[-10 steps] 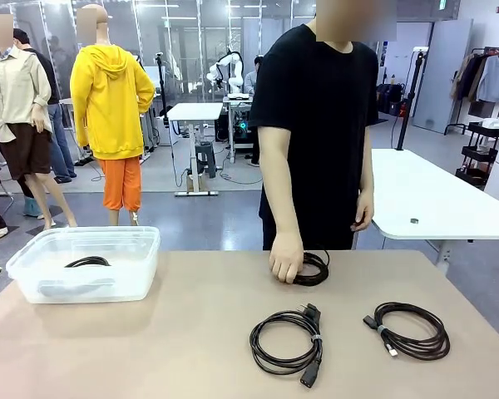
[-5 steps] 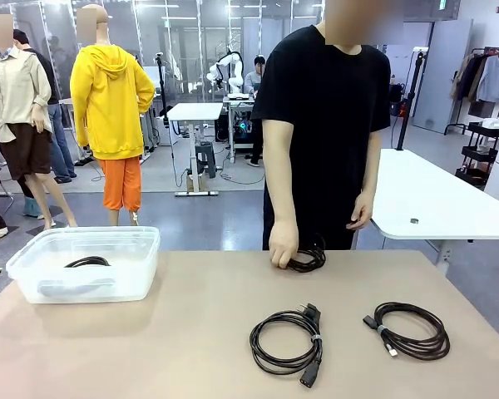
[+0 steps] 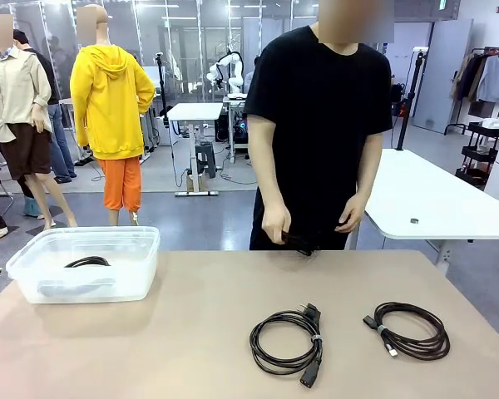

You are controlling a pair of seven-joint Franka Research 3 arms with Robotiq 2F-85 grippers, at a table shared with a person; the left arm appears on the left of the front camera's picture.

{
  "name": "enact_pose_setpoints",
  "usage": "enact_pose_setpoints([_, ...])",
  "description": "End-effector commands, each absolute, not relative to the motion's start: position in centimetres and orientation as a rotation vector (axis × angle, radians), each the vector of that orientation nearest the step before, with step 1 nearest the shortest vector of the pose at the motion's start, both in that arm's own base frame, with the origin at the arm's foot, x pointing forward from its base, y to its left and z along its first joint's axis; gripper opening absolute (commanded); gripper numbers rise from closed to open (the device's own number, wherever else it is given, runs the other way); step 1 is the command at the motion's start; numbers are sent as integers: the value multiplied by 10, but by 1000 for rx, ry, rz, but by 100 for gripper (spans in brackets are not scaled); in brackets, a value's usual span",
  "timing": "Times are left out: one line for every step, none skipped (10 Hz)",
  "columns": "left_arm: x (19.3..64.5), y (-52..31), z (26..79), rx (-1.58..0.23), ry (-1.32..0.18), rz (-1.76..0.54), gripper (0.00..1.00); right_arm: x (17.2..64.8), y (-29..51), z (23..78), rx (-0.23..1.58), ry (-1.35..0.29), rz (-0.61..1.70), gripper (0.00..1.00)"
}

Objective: Organize and store the cables.
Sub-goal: Place the Power Cable into the Organizing box.

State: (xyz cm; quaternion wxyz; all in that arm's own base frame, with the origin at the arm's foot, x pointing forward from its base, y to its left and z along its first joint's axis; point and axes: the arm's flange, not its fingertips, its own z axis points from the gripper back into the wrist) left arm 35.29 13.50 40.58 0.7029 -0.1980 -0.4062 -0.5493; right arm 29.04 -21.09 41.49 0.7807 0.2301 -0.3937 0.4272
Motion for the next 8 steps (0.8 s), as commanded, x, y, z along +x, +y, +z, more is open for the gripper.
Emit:
enact_pose_setpoints([351,132,407,-436,-919,-1196,98,296,-158,453,485,-652,848,100])
enact_pose_setpoints([351,132,407,-436,-919,-1196,98,302,-130,463,488,-596,813,100])
enact_pose_setpoints([351,132,407,-436,-919,-1196,98,310,-103,469,441,-538,761,100])
enact_pose_setpoints([351,132,407,-436,-919,-1196,98,318,-82,477,409,-485,718,100])
enact_pose_setpoints([351,132,407,-436,-919,-1196,98,327,-52,485,372,-412,692,100])
enact_pose_setpoints([351,132,407,-436,-919,-1196,98,333,-19,491,351,-345,689,100])
enact_pose_setpoints([351,132,407,-436,-919,-1196,98,341,16,487,318,-277,656,100])
enact_pose_setpoints([351,132,407,-436,-919,-1196,98,348,41,479,302,-248,673,100])
